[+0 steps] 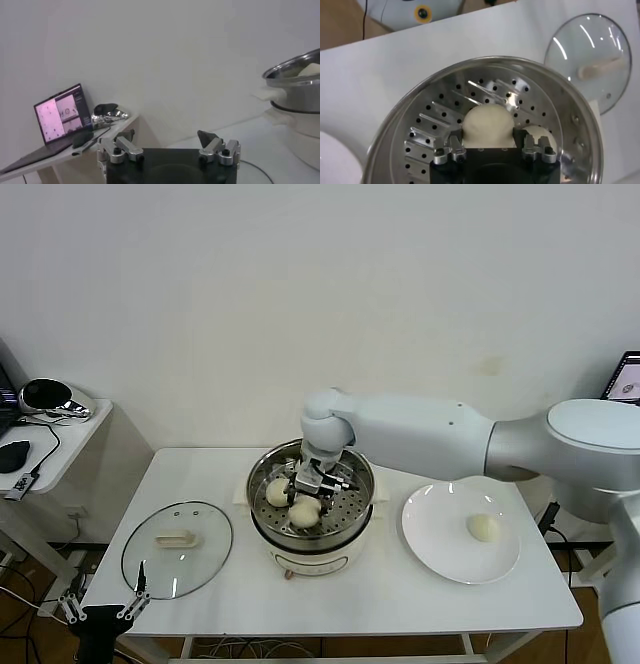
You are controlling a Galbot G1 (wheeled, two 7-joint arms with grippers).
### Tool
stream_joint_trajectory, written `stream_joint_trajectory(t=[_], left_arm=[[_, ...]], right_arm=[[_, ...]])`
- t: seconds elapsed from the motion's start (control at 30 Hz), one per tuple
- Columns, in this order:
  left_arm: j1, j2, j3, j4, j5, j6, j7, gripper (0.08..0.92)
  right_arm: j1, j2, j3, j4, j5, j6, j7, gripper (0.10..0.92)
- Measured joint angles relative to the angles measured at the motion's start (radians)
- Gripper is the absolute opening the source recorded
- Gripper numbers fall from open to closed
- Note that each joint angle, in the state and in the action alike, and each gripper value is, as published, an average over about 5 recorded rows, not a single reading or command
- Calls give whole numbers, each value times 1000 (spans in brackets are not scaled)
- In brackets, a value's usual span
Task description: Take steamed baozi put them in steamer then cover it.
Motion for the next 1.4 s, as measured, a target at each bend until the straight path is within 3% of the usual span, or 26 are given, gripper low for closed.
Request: stream_joint_trajectory(t=[0.13,0.43,0.87,1.13,1.4], left_arm=[[1,-1,0,-1,0,0,-1,823],[2,7,0,-13,0,1,1,823],[-3,41,7,-15,-3,3,2,823],[-12,52,24,-10,-3,7,8,823],[-11,55,25,-1,-20,15,12,823]], right_arm=[[10,-3,-1,8,-3,18,2,805],[95,-59,8,63,63,-21,-25,823],[194,-389,11,233,202,-400,-23,823],[108,-634,74,266,150,-509,-31,823],[-110,-759,249,203,39,-521,-33,823]])
